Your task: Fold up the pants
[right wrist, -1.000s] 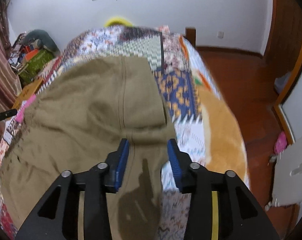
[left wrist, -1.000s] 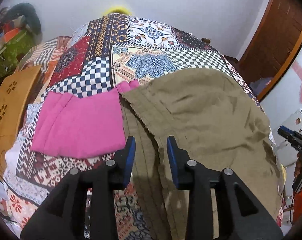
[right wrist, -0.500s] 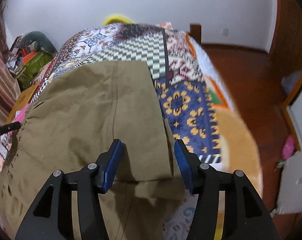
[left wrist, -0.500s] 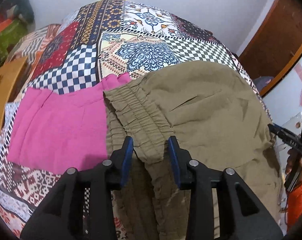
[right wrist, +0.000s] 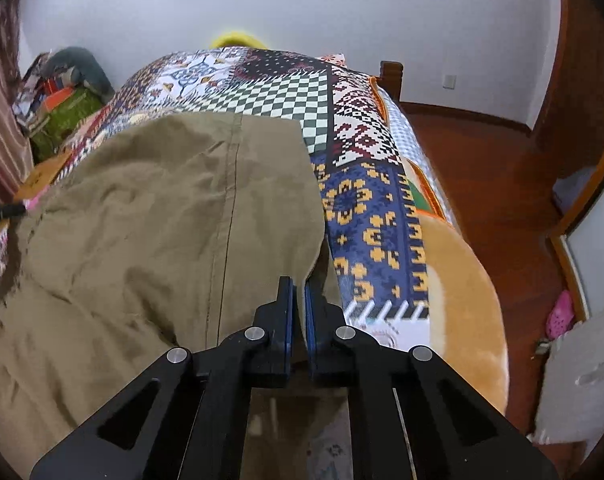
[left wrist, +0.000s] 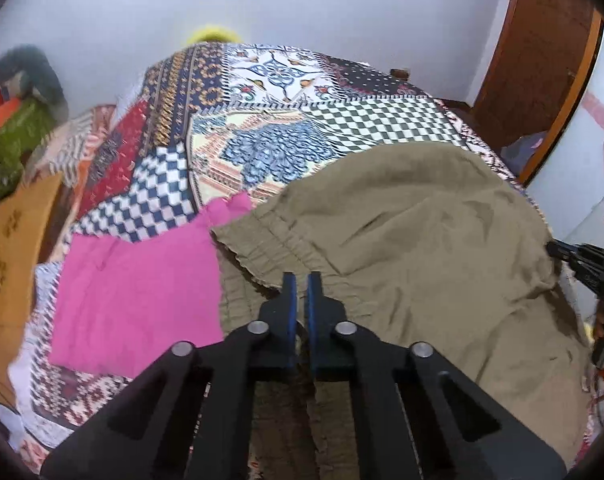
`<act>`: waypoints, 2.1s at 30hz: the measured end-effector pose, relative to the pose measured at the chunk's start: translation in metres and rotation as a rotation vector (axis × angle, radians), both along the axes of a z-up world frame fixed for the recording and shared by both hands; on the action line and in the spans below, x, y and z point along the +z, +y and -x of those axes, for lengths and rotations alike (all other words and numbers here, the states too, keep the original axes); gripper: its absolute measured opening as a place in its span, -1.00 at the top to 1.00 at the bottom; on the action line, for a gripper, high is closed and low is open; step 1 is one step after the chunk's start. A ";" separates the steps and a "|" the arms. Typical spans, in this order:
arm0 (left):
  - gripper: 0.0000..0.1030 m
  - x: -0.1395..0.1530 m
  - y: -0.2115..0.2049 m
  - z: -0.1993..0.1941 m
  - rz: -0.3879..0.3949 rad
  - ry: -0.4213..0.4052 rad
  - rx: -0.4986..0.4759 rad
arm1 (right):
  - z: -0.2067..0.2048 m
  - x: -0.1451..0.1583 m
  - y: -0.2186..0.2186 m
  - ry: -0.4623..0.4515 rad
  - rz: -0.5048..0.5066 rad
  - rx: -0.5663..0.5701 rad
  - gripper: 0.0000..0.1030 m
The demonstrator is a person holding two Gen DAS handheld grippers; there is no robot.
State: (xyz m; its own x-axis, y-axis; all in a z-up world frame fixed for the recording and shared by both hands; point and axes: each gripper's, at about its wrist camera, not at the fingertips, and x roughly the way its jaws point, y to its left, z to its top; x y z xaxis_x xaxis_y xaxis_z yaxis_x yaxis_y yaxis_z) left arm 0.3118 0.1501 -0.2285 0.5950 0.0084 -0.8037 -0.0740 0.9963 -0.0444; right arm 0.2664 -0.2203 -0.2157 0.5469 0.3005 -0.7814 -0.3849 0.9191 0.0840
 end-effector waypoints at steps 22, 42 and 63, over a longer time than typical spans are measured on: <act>0.17 -0.003 0.034 -0.026 0.021 0.049 0.049 | -0.025 0.051 -0.009 -0.048 -0.075 -0.019 0.23; 0.14 -0.058 0.065 -0.086 0.264 0.163 0.070 | -0.149 0.006 0.040 0.083 -0.049 0.078 0.10; 0.90 -0.033 0.059 -0.074 0.270 0.042 0.027 | -0.135 0.003 0.065 -0.034 0.009 0.159 0.93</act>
